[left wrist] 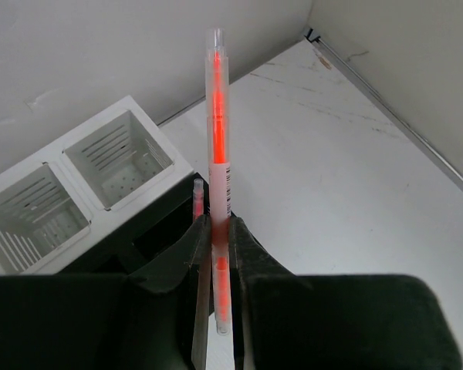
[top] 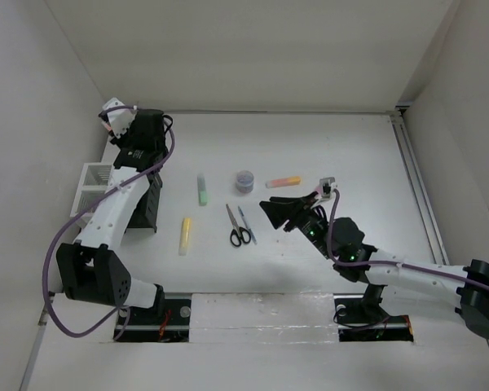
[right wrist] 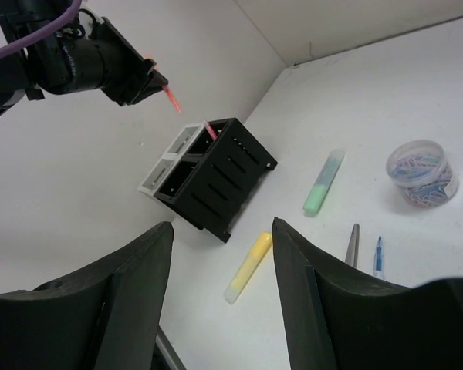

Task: Sort the stationery into containers
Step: Place the pen in the storage box.

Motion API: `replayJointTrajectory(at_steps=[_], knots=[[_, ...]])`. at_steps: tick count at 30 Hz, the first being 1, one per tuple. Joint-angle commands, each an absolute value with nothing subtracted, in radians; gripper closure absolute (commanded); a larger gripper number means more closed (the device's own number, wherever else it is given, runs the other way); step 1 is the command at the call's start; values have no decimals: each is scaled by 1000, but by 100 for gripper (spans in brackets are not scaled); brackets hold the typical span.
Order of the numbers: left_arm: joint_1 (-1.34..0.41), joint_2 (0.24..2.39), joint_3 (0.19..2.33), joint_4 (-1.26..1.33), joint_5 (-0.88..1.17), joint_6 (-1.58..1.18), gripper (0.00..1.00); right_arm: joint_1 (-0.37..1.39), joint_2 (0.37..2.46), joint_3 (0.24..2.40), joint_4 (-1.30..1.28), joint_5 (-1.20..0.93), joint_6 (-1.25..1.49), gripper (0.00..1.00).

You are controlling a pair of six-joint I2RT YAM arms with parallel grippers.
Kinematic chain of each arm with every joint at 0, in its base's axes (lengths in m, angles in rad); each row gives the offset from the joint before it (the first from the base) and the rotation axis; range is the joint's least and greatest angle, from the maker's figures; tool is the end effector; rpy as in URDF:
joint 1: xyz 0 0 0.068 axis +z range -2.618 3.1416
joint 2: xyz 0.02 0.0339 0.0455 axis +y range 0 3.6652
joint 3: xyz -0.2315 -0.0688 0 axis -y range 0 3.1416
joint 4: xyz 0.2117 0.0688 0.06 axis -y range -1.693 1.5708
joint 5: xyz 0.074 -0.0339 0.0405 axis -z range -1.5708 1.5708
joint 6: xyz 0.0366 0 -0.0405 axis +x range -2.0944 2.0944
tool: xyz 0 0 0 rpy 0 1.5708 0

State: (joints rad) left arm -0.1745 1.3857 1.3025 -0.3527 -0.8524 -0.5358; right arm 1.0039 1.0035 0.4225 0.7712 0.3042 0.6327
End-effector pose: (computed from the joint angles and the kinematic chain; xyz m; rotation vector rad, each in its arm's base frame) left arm 0.2828 -0.0219 0.3418 -0.8334 1.6722 0.3662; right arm 0.1233 0.1733 0.2633 -0.0031 1.4894 1.1410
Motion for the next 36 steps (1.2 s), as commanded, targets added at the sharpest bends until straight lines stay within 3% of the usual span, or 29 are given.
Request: replayJointTrajectory(at_steps=[1, 12, 36], knots=[[-167, 1364, 1272, -253, -975, -561, 100, 988, 1003, 399, 819, 272, 612, 40], [-156, 1384, 1075, 18, -957, -419, 100, 902, 930, 322, 828, 187, 612, 40], [-147, 1528, 1029, 46, -1026, -371, 100, 781, 831, 282, 808, 61, 623, 40]])
